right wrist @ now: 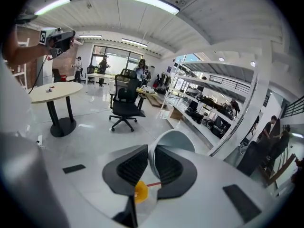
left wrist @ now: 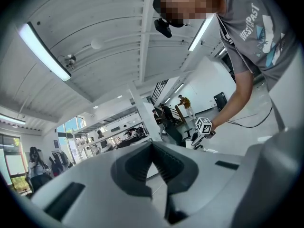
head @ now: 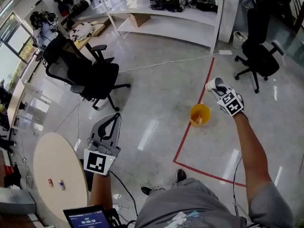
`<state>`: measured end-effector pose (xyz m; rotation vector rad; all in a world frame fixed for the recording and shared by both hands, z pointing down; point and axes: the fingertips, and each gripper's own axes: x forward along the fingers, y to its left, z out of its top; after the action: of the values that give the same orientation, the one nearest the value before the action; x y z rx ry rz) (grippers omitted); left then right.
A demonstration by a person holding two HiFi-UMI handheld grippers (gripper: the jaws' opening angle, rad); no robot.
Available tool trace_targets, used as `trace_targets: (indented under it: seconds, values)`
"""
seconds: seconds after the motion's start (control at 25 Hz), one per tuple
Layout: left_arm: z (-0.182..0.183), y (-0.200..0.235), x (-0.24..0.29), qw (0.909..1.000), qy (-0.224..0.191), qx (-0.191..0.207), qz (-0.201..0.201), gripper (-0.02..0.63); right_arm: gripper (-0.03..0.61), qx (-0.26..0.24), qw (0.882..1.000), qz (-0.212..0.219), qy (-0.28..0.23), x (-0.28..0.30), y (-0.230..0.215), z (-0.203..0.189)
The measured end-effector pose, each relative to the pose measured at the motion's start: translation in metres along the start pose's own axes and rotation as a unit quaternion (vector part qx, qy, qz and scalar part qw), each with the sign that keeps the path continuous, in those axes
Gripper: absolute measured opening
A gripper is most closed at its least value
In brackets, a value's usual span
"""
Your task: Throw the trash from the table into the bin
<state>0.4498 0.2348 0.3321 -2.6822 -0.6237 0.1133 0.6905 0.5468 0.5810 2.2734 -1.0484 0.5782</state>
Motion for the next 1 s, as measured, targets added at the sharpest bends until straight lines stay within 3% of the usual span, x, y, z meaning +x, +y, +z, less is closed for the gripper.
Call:
trace_targets:
  seconds: [0.4,0.48,0.56,1.0]
  values:
    - [-0.006,0.005,-0.01,0.9999,0.008,0.0,0.008,0.043,0.032,0.034,0.999,0.004,0.034,0.022,-0.013,-0.02]
    - [-0.006,0.005,-0.01,1.0,0.007,0.0,0.006,0.043,0.094,0.047,0.998,0.009,0.036,0.025,-0.013,-0.022]
    - [-0.006,0.003,-0.01,1.0,0.008,0.0,0.005,0.043,0.1,0.054,0.998,0.013,0.036,0.026,-0.013,-0.023]
    - [-0.01,-0.001,-0.017,0.9999,0.012,-0.001,0.009,0.043,0.1,0.027,1.0,0.01,0.006,0.011,-0.004,-0.001]
